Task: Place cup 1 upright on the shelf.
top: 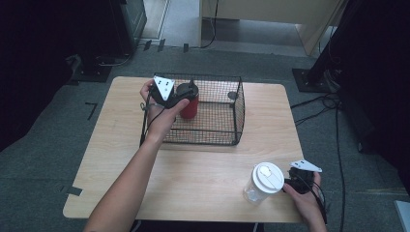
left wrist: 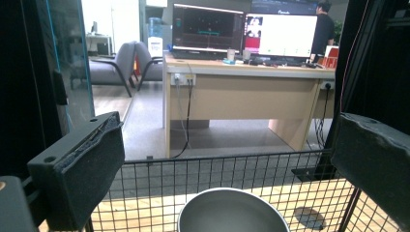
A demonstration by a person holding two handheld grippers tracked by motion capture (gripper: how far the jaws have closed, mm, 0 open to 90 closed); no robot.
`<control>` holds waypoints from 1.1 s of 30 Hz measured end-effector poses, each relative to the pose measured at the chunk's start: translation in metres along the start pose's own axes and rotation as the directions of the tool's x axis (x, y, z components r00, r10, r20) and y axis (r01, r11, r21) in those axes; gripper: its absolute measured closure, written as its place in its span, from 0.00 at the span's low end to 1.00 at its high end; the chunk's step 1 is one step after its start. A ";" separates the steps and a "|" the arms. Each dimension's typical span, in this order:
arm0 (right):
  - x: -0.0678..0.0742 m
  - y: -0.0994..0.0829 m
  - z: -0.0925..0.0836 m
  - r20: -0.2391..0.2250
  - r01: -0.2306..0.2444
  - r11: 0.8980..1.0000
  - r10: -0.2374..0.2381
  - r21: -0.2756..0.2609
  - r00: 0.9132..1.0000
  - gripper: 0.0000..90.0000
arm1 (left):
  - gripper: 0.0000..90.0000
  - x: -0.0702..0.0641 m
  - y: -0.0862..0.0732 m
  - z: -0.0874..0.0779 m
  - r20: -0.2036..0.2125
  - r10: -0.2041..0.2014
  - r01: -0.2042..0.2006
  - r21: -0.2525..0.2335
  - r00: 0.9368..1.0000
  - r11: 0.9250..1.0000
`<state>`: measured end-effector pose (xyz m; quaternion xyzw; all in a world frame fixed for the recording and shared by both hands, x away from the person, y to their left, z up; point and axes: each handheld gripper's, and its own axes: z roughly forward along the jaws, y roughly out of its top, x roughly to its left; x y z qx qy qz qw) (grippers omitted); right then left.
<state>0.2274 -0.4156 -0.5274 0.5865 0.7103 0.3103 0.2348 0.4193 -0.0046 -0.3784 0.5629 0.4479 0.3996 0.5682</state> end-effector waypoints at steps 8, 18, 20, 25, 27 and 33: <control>0.000 0.000 0.000 0.000 0.000 1.000 0.000 0.000 1.000 0.01 | 0.00 -0.001 0.012 -0.014 0.037 0.004 -0.003 -0.018 0.999 1.000; 0.000 0.000 0.000 0.001 0.000 1.000 0.000 0.000 1.000 0.01 | 0.00 0.001 0.020 -0.032 0.057 0.023 -0.021 -0.038 0.998 0.999; 0.000 0.000 0.000 0.000 0.001 1.000 -0.001 0.000 1.000 0.01 | 0.00 0.001 0.019 -0.035 0.055 0.037 -0.034 -0.046 0.998 0.998; 0.000 0.000 0.000 0.000 -0.001 1.000 0.001 0.000 1.000 0.01 | 0.00 0.005 0.018 -0.042 0.051 0.061 -0.058 -0.064 0.997 0.996; 0.000 0.000 0.000 0.001 0.000 1.000 0.000 -0.001 1.000 0.01 | 0.00 0.006 0.018 -0.045 0.052 0.070 -0.067 -0.066 0.996 0.996; 0.000 0.000 0.000 0.000 0.000 1.000 0.000 -0.001 1.000 0.01 | 0.00 0.010 0.017 -0.058 0.065 0.068 -0.064 -0.065 0.996 0.996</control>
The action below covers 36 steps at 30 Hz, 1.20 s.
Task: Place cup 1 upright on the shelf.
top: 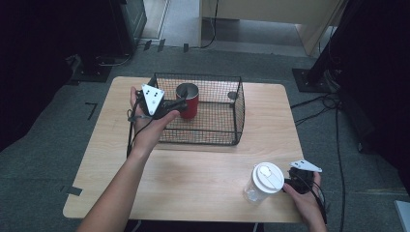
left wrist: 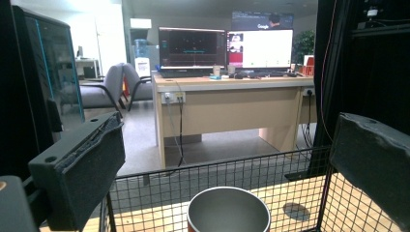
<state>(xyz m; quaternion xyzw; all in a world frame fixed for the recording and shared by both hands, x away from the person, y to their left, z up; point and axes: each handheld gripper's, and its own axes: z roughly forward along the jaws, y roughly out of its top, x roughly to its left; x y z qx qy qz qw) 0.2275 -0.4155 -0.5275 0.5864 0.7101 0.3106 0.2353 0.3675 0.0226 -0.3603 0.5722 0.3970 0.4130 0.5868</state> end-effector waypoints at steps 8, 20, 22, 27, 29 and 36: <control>0.000 0.000 0.000 0.000 0.000 1.000 0.000 0.000 1.000 0.01 | 0.00 0.005 -0.003 -0.020 0.001 0.001 -0.001 -0.008 1.000 1.000; 0.000 0.000 0.000 0.001 -0.002 1.000 0.002 0.001 1.000 0.01 | 0.00 0.011 -0.015 -0.047 0.005 0.019 -0.019 0.009 1.000 1.000; 0.000 0.000 0.000 0.001 -0.002 1.000 0.002 0.001 1.000 0.01 | 0.00 0.013 -0.018 -0.052 -0.003 0.009 -0.009 0.008 1.000 1.000; 0.000 0.000 0.000 0.001 -0.002 1.000 0.002 0.001 1.000 0.01 | 0.00 0.019 -0.027 -0.063 -0.009 0.014 -0.014 0.025 1.000 1.000; 0.000 0.000 0.000 0.001 -0.002 1.000 0.002 0.001 1.000 0.01 | 0.00 0.021 -0.031 -0.068 -0.011 0.016 -0.016 0.032 1.000 0.999; 0.000 0.000 0.000 0.001 0.000 1.000 0.000 0.001 1.000 0.01 | 0.00 0.027 -0.046 -0.084 -0.031 0.011 -0.010 0.050 0.999 0.999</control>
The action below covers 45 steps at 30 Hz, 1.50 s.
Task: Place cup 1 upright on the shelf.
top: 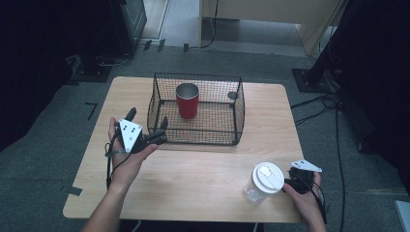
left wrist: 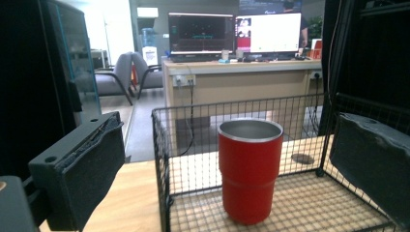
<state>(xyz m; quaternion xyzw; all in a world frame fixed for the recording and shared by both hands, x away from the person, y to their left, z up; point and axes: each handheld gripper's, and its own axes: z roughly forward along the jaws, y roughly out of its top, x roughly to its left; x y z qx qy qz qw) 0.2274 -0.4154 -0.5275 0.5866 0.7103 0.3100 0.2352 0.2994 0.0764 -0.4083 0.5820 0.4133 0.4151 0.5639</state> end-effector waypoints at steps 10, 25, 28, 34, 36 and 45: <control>0.000 0.000 0.000 0.001 0.000 1.000 0.000 0.000 1.000 0.01 | 0.00 0.010 -0.022 -0.018 -0.025 -0.013 0.014 0.040 1.000 0.999; 0.000 0.000 0.000 0.001 0.000 1.000 0.000 0.001 1.000 0.01 | 0.01 0.040 -0.055 -0.043 -0.093 -0.022 0.033 0.112 0.995 0.993; 0.000 0.000 0.000 0.001 0.000 1.000 0.000 0.001 1.000 0.01 | 0.01 0.047 -0.060 -0.047 -0.108 -0.026 0.039 0.122 0.994 0.992; 0.000 0.000 0.000 0.001 0.000 1.000 0.000 0.000 1.000 0.01 | 0.01 0.061 -0.071 -0.057 -0.135 -0.040 0.060 0.152 0.990 0.987; 0.000 0.000 0.000 0.003 -0.001 1.000 0.001 0.000 1.000 0.01 | 0.01 0.064 -0.075 -0.059 -0.142 -0.041 0.064 0.159 0.989 0.985; 0.000 0.000 0.000 0.007 -0.004 1.000 0.004 0.000 1.000 0.01 | 0.01 0.085 -0.094 -0.074 -0.180 -0.046 0.084 0.215 0.983 0.973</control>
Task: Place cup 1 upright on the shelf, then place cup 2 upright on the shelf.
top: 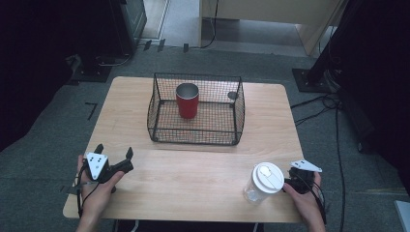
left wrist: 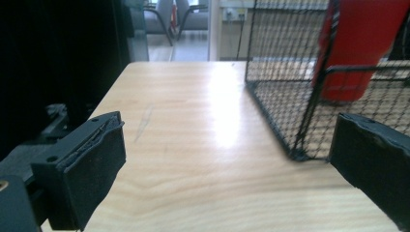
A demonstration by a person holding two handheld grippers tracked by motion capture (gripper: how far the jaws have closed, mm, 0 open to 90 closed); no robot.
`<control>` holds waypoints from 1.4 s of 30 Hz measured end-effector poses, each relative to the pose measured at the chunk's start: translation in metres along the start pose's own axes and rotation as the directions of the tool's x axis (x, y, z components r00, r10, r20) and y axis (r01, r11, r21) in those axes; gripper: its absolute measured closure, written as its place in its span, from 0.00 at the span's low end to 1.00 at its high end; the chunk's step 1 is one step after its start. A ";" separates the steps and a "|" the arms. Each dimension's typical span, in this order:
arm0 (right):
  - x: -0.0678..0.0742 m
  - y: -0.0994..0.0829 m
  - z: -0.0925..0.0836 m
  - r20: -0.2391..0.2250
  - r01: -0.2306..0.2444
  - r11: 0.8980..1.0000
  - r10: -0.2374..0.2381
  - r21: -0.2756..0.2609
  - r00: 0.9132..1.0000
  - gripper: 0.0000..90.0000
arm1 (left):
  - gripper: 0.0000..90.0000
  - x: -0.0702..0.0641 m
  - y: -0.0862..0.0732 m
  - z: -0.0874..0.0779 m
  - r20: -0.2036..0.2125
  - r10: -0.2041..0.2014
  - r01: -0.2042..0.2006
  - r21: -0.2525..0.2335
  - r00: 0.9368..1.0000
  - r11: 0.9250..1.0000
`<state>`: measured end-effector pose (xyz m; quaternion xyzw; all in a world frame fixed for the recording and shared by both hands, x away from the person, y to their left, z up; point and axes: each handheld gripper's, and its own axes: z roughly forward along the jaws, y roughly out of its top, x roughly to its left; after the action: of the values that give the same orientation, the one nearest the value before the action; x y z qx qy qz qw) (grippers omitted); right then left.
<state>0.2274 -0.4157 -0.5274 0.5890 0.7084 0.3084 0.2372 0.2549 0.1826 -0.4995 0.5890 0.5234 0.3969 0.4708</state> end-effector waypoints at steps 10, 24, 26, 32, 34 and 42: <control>0.000 0.000 0.000 -0.001 -0.001 1.000 0.001 0.000 1.000 0.01 | 0.15 0.023 -0.014 -0.008 -0.069 -0.027 0.031 0.055 0.997 0.998; 0.000 0.000 0.000 0.002 -0.001 1.000 0.001 0.000 1.000 0.01 | 0.03 0.023 -0.014 -0.003 0.018 -0.055 0.049 0.237 0.998 0.970; 0.000 0.000 0.000 0.002 -0.001 1.000 0.001 0.000 1.000 0.01 | 0.03 0.023 -0.014 -0.002 0.016 -0.054 0.048 0.259 0.998 0.965; 0.000 0.000 0.000 0.005 -0.003 1.000 0.003 0.000 1.000 0.01 | 0.03 0.020 -0.014 0.004 0.013 -0.022 0.016 0.378 1.000 0.926; -0.001 -0.001 -0.001 0.014 -0.015 1.000 0.015 0.000 1.000 0.01 | 0.03 0.020 -0.014 0.005 0.015 -0.023 0.015 0.386 1.000 0.923; -0.002 0.005 -0.022 -0.010 -0.037 0.998 0.037 -0.046 0.999 0.01 | 0.02 0.016 -0.016 0.018 0.013 0.040 -0.041 0.534 0.999 0.845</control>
<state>0.2155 -0.4206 -0.5087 0.5951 0.6911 0.3315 0.2417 0.2704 0.1958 -0.5195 0.7077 0.6003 0.2454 0.2803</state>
